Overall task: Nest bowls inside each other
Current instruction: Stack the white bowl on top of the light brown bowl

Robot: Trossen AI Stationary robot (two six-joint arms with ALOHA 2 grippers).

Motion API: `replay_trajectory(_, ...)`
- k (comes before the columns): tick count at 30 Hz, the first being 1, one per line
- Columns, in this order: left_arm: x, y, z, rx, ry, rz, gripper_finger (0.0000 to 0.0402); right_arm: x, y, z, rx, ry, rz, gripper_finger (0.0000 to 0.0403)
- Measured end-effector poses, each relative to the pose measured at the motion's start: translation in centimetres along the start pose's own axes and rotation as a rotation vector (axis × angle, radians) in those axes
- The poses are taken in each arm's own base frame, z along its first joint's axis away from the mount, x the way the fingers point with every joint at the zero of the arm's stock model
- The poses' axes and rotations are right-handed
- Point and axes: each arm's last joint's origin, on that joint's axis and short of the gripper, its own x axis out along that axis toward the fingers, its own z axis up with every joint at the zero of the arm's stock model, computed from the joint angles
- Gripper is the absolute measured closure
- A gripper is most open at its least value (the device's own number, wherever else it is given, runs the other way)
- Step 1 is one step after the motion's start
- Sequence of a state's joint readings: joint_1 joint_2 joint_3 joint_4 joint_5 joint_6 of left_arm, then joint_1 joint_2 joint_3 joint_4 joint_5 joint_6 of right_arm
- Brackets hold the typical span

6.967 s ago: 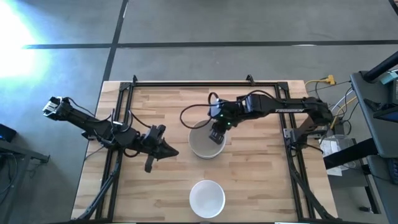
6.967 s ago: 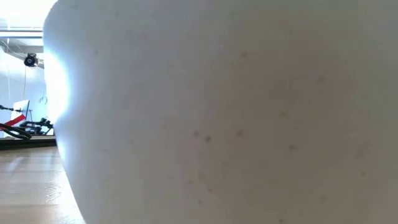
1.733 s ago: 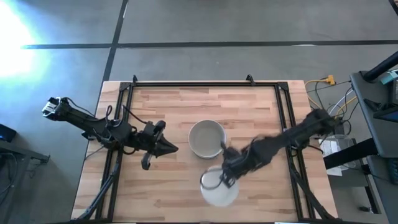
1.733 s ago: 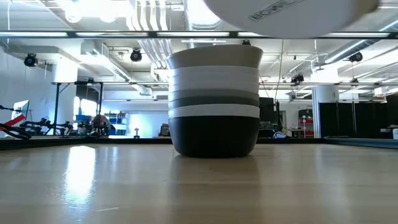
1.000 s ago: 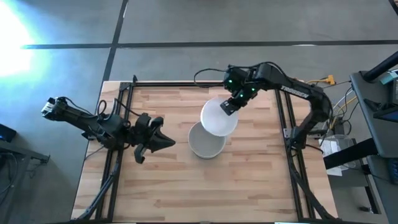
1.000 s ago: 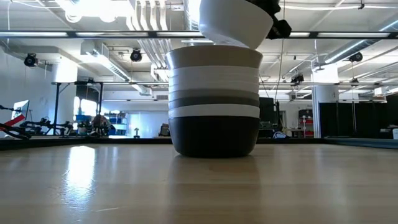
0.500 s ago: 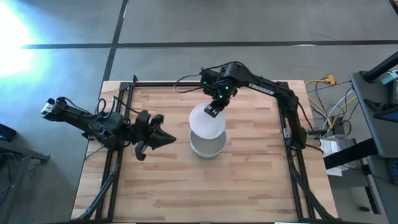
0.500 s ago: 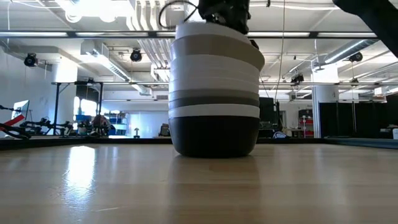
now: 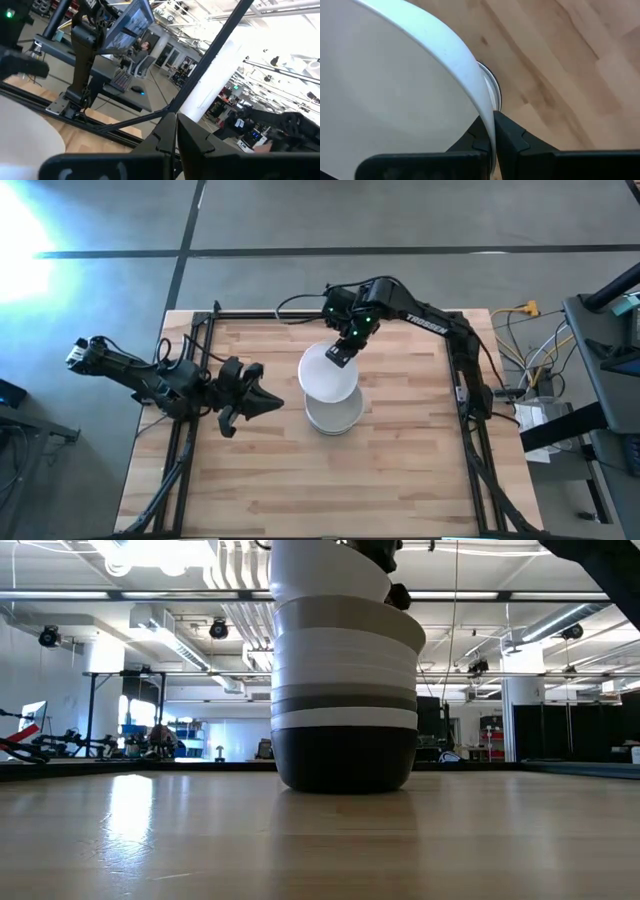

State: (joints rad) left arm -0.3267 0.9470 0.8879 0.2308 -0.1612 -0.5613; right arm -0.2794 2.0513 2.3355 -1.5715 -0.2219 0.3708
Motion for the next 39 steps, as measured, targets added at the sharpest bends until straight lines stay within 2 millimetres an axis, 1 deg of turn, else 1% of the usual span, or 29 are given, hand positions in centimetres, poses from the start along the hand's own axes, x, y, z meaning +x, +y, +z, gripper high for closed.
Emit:
replay_trajectory(10,0.0,0.0,0.0,0.000,0.000,0.000,0.0402,3.3,0.5,0.9,0.032,0.107,0.060,0.0394)
replay_trajectory(17,0.0,0.1,-0.1,0.000,0.003,0.002,0.0402,4.8,1.1,1.0,0.020,0.142,0.056,0.0394)
replay_trajectory(35,0.0,0.2,-0.3,0.002,0.008,0.005,0.0402,5.2,1.0,1.1,0.001,0.150,0.048,0.0394)
replay_trajectory(39,0.0,0.2,-0.3,0.002,0.008,0.005,0.0402,5.8,0.8,1.0,0.001,0.173,0.038,0.0394)
